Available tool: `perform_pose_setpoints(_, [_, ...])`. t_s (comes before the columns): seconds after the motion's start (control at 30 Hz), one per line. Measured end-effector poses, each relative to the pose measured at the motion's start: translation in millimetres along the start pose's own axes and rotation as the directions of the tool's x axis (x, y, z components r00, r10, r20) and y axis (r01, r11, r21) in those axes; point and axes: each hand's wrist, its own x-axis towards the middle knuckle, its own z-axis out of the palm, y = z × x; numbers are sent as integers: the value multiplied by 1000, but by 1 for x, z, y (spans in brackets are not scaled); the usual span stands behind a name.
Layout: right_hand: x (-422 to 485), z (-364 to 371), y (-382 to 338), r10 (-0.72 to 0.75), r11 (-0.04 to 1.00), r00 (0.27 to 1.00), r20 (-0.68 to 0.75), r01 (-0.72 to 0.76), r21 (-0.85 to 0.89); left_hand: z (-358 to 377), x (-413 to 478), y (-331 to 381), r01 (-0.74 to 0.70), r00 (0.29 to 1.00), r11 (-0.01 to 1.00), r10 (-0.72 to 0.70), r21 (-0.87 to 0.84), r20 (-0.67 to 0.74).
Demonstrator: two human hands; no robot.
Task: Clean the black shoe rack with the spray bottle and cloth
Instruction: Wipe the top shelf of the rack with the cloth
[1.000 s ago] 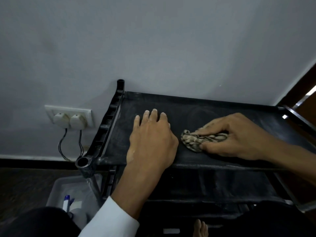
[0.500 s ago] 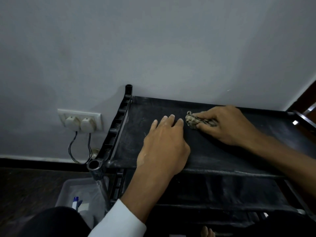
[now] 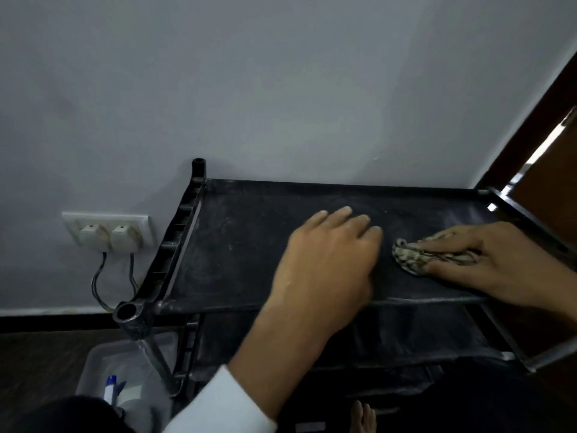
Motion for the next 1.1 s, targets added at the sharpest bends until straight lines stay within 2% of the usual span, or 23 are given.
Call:
perform_pose_setpoints(0.13, [-4, 2, 1, -3, 998, 999, -32, 1, -57, 16, 27, 30, -25, 999, 999, 25, -21, 37])
perform_pose_setpoints(0.27, [-9, 1, 9, -25, 995, 997, -68, 19, -96, 31, 32, 25, 138, 989, 987, -133, -78, 65])
perform_pose_setpoints(0.37, [0, -1, 29, 44, 995, 996, -77, -50, -81, 38, 29, 23, 230, 971, 961, -216, -154, 102])
perform_pose_setpoints(0.57, [47, -4, 70, 218, 947, 966, -141, -244, -208, 41, 28, 22, 201, 970, 973, -183, -110, 159])
perform_pose_setpoints(0.83, [81, 26, 55, 185, 935, 947, -262, -251, -249, 40, 30, 24, 221, 959, 975, -215, -13, 183])
perform_pose_setpoints(0.93, [78, 30, 46, 179, 955, 954, -239, -227, -189, 39, 31, 25, 207, 962, 978, -202, -8, 186])
perform_pose_setpoints(1.1, [52, 26, 25, 85, 982, 992, -89, -99, -160, 40, 29, 22, 252, 950, 968, -247, -6, 192])
